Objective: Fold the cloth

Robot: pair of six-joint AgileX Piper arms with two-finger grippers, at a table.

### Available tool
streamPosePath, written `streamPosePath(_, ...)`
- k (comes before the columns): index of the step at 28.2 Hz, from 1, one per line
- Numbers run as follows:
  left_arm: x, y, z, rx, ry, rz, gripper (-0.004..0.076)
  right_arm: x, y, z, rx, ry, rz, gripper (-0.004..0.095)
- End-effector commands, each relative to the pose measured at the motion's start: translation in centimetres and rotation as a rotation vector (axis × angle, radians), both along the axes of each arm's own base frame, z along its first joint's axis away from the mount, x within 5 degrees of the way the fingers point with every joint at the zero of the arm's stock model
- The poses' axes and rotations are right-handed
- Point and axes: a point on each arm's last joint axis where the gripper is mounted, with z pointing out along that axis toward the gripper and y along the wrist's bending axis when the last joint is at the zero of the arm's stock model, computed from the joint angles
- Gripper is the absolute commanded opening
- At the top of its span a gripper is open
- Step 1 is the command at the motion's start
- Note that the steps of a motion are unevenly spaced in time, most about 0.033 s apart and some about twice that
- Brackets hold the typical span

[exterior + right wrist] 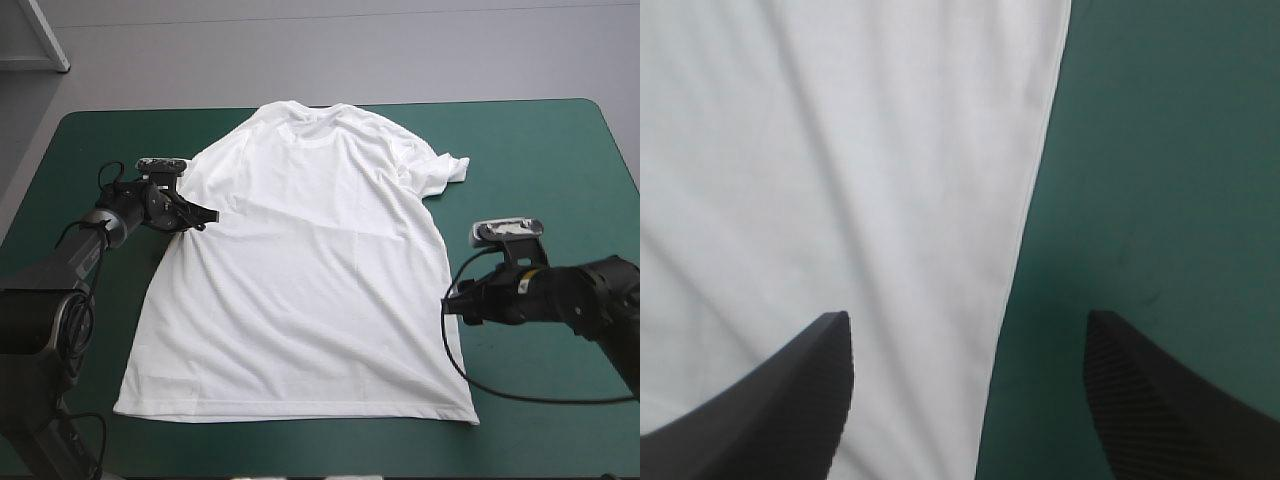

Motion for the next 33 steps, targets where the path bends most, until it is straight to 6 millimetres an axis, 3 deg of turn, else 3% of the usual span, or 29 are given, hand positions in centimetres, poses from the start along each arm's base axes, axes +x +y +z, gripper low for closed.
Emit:
streamPosePath(1, 0.1, 0.2, 1.5, 0.011, -0.045, -0.003, 0.0021, 3.5, 0.9, 1.9, -0.004, -0.108, 0.015, 0.0625)
streamPosePath(12, -0.2, 0.2, 1.2, 0.018, -0.007, -0.007, 0.0021, 14.3, 4.4, 0.6, -0.063, -0.070, 0.080, 0.0602)
streamPosePath(19, -0.4, 0.2, 1.2, 0.018, 0.012, -0.007, 0.0021, 19.8, 2.0, -2.8, 0.012, 0.019, 0.019, 0.0589)
streamPosePath(25, -0.3, 0.2, 1.2, 0.019, 0.004, -0.009, 0.0021, 22.3, 1.4, -7.1, 0.084, 0.096, 0.030, 0.0536)
streamPosePath(31, -0.3, 0.2, 1.2, 0.026, 0.001, -0.012, 0.0021, 23.0, 1.7, -8.8, 0.112, 0.123, 0.019, 0.0525)
streamPosePath(33, -0.3, 0.2, 1.2, 0.026, 0.000, -0.012, 0.0021, 23.1, 1.8, -8.7, 0.124, 0.107, 0.014, 0.0472)
